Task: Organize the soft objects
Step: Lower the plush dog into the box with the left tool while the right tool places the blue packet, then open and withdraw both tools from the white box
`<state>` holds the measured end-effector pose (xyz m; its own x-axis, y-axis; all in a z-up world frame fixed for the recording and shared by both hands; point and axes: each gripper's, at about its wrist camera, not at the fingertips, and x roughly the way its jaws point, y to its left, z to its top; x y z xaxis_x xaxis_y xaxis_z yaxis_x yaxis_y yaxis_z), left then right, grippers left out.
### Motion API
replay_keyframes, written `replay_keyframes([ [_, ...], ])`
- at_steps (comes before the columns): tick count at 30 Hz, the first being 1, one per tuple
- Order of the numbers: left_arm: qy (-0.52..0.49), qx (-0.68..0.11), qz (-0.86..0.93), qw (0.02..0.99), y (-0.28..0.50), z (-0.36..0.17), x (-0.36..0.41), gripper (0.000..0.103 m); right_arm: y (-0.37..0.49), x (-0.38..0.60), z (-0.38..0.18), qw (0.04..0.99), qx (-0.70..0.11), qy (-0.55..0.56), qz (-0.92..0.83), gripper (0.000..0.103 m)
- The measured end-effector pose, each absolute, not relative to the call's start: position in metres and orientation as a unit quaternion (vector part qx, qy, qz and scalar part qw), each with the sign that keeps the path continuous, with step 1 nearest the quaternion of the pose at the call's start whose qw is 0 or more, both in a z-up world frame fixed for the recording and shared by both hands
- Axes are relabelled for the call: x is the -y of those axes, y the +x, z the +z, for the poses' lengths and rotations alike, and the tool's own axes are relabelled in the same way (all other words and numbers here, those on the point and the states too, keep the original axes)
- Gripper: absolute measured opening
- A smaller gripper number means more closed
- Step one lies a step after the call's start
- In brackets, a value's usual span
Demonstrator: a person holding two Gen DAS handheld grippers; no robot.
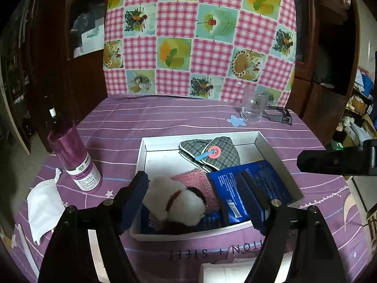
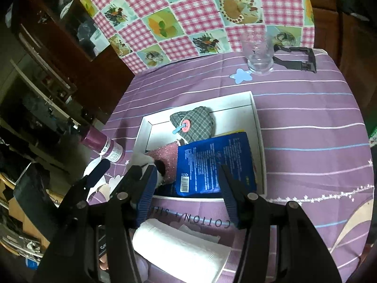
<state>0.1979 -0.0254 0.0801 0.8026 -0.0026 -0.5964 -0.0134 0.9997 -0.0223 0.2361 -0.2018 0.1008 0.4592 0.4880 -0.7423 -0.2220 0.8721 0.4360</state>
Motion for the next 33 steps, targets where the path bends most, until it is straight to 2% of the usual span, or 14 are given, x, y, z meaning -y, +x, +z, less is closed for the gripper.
replay_keyframes([
  [14, -0.029, -0.332, 0.014, 0.943, 0.159, 0.076, 0.017, 0.078, 0.230, 0.202, 0.103, 0.832, -0.498, 0.118, 0.214, 0.055],
  [26, -0.033, -0.303, 0.024, 0.952, 0.108, 0.076, -0.016, 0.078, 0.222, 0.178, 0.105, 0.838, -0.490, 0.078, 0.226, 0.055],
  [33, -0.047, -0.291, 0.041, 0.955, 0.087, 0.061, -0.051, 0.078, 0.213, 0.156, 0.112, 0.863, -0.437, 0.083, 0.238, 0.055],
])
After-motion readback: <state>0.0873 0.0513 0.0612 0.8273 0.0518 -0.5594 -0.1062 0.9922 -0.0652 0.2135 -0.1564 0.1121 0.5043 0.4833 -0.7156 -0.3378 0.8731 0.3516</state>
